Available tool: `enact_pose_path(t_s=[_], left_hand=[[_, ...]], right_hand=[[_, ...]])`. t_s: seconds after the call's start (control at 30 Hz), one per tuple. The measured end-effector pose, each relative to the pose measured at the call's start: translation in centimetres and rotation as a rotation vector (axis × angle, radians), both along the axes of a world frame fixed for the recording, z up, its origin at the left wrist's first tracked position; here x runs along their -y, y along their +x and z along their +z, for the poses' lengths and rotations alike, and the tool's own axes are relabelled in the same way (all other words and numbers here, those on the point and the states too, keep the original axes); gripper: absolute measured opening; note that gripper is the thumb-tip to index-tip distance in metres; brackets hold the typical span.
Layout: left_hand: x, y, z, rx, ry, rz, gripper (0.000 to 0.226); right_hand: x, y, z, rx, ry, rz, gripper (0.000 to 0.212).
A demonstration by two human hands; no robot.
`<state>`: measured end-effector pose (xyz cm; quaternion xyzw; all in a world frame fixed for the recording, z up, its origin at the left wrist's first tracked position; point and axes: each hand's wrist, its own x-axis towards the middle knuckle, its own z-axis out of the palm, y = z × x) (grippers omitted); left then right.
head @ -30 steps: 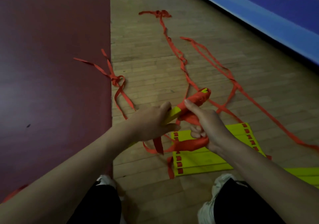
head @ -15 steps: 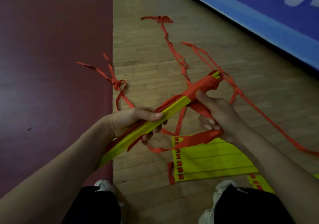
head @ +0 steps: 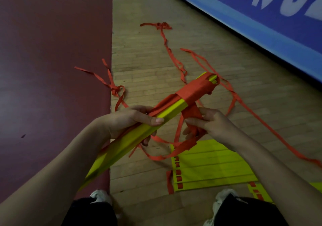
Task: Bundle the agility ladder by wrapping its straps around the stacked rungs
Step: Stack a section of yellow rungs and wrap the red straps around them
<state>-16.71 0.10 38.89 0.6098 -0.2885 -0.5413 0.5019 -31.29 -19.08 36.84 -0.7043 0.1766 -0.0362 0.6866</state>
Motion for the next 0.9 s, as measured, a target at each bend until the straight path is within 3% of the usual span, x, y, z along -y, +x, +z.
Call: enact_pose_path(t_s=[0.13, 0.27, 0.5, 0.57, 0.63, 0.8, 0.9], left_hand=[[-0.1, 0.1, -0.1, -0.028, -0.010, 0.000, 0.022], [-0.2, 0.1, -0.1, -0.035, 0.008, -0.014, 0.029], [-0.4, 0.1, 0.2, 0.004, 0.013, 0.063, 0.034], [-0.3, 0.2, -0.1, 0.045, 0.030, 0.087, 0.046], [-0.2, 0.2, -0.3, 0.120, 0.070, 0.113, 0.058], [1.1, -1.2, -0.9, 0.481, 0.095, 0.172, 0.032], [1.8, -2.2, -2.1, 0.875, 0.200, 0.162, 0.028]], right_hand=[[-0.2, 0.2, -0.3, 0.003, -0.040, 0.024, 0.012], [-0.3, 0.4, -0.8, 0.055, -0.214, 0.029, 0.016], [-0.9, 0.4, -0.4, 0.119, -0.143, 0.033, 0.013], [-1.1, 0.5, -0.7, 0.095, -0.146, -0.026, 0.017], [-1.2, 0.5, -1.0, 0.094, -0.195, -0.095, 0.025], [-1.9, 0.6, -1.1, 0.144, -0.396, -0.138, 0.028], [-2.4, 1.1, -0.9, 0.126, -0.377, -0.219, 0.041]])
